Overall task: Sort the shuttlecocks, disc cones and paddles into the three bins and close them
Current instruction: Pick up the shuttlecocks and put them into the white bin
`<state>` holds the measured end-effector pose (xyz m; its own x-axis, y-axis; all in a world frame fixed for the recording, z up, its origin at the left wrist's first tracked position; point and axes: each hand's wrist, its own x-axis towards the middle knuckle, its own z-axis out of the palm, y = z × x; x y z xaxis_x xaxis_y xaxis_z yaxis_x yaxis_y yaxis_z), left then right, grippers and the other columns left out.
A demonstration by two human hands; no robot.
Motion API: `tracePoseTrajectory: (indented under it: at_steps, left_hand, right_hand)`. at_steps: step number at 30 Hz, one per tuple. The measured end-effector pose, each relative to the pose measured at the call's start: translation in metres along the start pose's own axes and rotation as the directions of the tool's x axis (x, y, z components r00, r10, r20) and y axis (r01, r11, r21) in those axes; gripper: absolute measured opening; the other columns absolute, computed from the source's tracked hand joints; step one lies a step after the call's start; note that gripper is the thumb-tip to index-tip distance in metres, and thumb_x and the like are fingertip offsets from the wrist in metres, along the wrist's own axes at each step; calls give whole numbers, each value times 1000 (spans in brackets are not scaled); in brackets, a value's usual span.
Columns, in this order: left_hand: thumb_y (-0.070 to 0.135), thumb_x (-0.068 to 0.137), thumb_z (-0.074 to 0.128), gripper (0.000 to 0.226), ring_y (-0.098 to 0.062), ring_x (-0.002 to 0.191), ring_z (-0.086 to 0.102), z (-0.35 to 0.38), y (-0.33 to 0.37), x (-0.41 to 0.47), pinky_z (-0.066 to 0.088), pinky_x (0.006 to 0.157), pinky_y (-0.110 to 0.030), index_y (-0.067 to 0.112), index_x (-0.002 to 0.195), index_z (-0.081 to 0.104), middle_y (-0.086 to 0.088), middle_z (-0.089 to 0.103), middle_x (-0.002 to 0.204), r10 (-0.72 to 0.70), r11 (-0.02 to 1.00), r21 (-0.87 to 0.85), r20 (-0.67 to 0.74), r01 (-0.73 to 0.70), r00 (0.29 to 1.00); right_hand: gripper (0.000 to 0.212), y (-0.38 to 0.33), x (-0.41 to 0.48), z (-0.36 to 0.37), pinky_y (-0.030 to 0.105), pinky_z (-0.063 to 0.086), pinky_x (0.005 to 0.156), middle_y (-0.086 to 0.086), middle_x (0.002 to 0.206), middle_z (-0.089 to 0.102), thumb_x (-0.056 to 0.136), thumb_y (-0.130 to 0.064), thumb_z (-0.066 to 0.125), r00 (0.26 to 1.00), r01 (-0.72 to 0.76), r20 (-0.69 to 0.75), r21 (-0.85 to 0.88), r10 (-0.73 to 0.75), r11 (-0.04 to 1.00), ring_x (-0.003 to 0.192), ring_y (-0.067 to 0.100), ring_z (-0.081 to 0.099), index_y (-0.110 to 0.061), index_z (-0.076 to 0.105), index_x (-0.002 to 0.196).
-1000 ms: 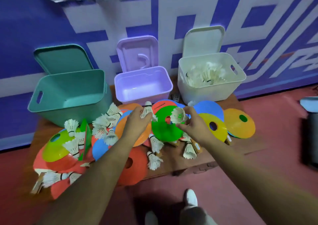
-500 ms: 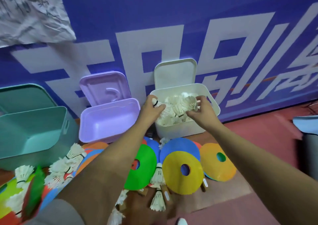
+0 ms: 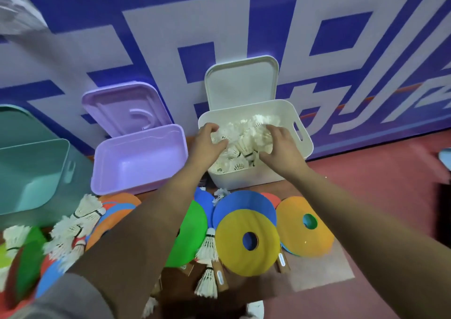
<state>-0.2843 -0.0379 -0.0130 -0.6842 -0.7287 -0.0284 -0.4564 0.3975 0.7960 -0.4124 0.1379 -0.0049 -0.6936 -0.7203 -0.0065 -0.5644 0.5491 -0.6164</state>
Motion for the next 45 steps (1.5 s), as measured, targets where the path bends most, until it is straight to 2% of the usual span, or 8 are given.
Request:
tracePoseTrajectory:
  at_steps: [6, 14, 20, 24, 28, 35, 39, 45]
  left_hand:
    - [21, 81, 67, 26, -17, 101, 57, -50, -27, -48, 44, 92, -28, 18, 106, 59, -3, 58, 112, -5, 1000, -6, -69, 5, 998]
    - [11, 82, 64, 17, -14, 81, 56, -112, -95, -149, 49, 82, -31, 17, 97, 58, -10, 60, 99, -48, 998, -42, -24, 47, 999]
    - [10, 85, 64, 15, -8, 74, 53, -140, -175, -240, 43, 70, -15, 14, 96, 55, 1, 53, 86, -172, 984, 50, 38, 170, 984]
    - [16, 84, 65, 11, -20, 81, 60, -135, -220, -287, 49, 75, -36, 13, 91, 57, 0, 57, 81, -260, 958, 157, 116, 240, 959]
    - [24, 82, 64, 18, -27, 90, 57, -121, -247, -316, 49, 78, -41, 9, 90, 57, -9, 58, 90, -350, 917, 232, 79, 324, 934]
    - [30, 85, 60, 37, -39, 110, 51, -101, -267, -323, 41, 88, -42, 3, 109, 49, -21, 56, 114, -460, 810, 453, 95, 373, 883]
    - [30, 85, 59, 37, -42, 104, 57, -91, -266, -316, 44, 79, -42, 5, 109, 45, -23, 62, 109, -498, 800, 452, 130, 396, 858]
    - [25, 82, 65, 41, -37, 95, 62, -86, -264, -313, 46, 73, -39, 5, 110, 41, -19, 65, 103, -600, 786, 291, 148, 545, 787]
  right_hand:
    - [65, -36, -47, 6, 43, 34, 110, 14, 144, 37, 81, -25, 65, 999, 26, -35, -22, -27, 999, 130, 34, 38, -12, 42, 140]
    - [53, -109, -143, 63, 36, 39, 100, 11, 133, 44, 85, -26, 66, 987, 76, 139, 45, -82, 996, 121, 28, 48, -11, 49, 132]
    - [54, -127, -218, 143, 36, 39, 99, 12, 126, 48, 84, -27, 66, 956, 45, 289, 14, -47, 999, 118, 28, 48, -7, 49, 132]
    - [49, -126, -249, 186, 43, 47, 87, 14, 117, 52, 86, -36, 60, 946, 75, 323, -191, -9, 979, 109, 34, 52, -8, 53, 126]
    - [42, -119, -272, 212, 42, 47, 79, 16, 108, 54, 85, -37, 58, 943, 40, 324, -340, 77, 940, 102, 38, 54, -6, 55, 113]
    - [41, -102, -296, 238, 36, 51, 75, 22, 130, 52, 80, -37, 67, 938, -20, 285, -522, 197, 853, 102, 39, 62, -12, 57, 112]
    - [35, -89, -294, 251, 36, 49, 80, 18, 137, 40, 92, -32, 51, 912, -104, 315, -443, 263, 890, 112, 38, 55, -21, 48, 125]
    - [42, -80, -294, 259, 36, 49, 78, 17, 120, 45, 94, -41, 54, 864, -143, 439, -255, 246, 956, 91, 39, 60, -28, 47, 133]
